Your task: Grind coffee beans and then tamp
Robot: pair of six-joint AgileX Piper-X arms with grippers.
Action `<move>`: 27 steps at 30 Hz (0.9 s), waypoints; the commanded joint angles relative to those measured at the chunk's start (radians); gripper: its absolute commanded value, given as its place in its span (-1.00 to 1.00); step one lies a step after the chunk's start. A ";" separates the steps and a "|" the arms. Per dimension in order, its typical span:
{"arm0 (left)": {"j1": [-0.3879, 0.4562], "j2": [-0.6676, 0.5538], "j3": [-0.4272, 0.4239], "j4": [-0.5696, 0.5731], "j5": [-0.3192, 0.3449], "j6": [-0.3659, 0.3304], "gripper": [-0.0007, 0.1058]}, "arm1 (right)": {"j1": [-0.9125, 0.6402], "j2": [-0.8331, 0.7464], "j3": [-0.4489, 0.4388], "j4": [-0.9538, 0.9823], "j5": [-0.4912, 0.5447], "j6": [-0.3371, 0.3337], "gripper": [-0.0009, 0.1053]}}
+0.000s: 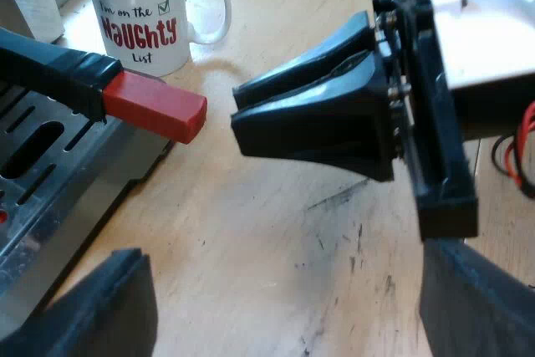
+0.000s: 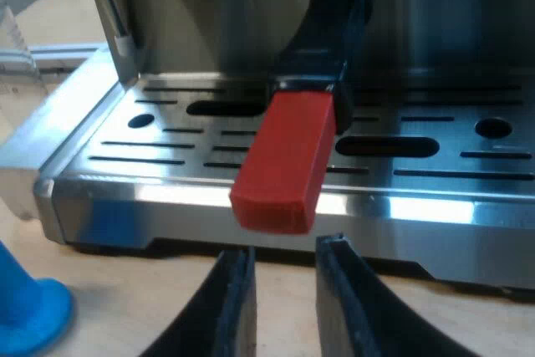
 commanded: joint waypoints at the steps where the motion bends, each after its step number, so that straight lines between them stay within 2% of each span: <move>1: -0.006 0.003 -0.002 0.001 0.011 0.000 0.28 | -0.004 0.019 -0.003 -0.013 -0.006 -0.002 -0.59; 13: -0.006 0.003 -0.002 0.001 0.011 0.000 0.28 | -0.050 0.076 -0.003 -0.177 0.026 -0.004 -0.59; 23: -0.006 0.003 -0.002 0.001 0.011 0.000 0.28 | -0.085 0.076 -0.003 -0.179 0.025 -0.004 -0.59; 27: -0.006 0.003 -0.002 0.001 0.011 0.000 0.28 | -0.085 0.076 -0.003 -0.179 0.076 -0.013 -0.59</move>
